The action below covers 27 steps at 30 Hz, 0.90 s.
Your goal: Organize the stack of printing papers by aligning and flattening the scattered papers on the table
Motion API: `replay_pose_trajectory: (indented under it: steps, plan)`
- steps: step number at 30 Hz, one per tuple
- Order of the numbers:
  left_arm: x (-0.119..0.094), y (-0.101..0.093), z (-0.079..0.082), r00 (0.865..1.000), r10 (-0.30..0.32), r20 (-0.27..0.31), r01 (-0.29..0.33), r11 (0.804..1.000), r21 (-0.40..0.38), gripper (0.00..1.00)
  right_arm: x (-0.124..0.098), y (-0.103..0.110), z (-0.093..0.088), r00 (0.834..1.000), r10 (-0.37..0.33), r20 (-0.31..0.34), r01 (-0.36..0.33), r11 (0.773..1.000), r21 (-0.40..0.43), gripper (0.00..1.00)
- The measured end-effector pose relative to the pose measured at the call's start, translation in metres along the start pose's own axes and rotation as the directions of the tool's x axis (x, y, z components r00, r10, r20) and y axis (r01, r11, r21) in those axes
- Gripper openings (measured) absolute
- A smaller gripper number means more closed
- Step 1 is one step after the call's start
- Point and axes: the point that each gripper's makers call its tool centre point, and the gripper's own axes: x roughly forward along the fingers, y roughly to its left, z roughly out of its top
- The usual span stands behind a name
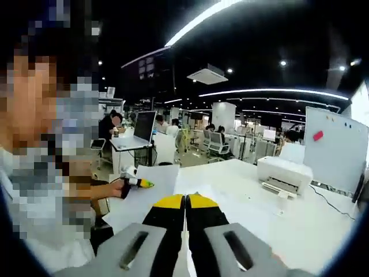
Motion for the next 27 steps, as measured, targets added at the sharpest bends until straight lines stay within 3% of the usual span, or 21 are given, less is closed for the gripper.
replay_pose_trajectory:
  steps: [5,13,24,27]
  plan:
    - [0.001,-0.001,-0.001,1.0,0.001,0.0,-0.001,1.0,0.001,0.06,0.003,0.028,0.019,0.998,0.055,0.032,-0.056,0.998,0.01,0.0]
    - [0.001,-0.002,-0.002,1.0,0.0,-0.001,0.0,1.0,0.002,0.06,0.001,0.039,0.046,0.993,0.097,0.06,-0.099,0.995,0.027,0.0]
    - [0.001,-0.001,0.0,1.0,0.001,-0.001,-0.001,1.0,0.003,0.06,-0.011,0.065,0.1,0.962,0.228,0.152,-0.248,0.96,0.133,0.0]
    - [0.001,-0.002,-0.002,1.0,0.003,0.0,-0.003,1.0,0.002,0.06,-0.007,0.081,0.104,0.955,0.252,0.158,-0.275,0.95,0.146,0.0]
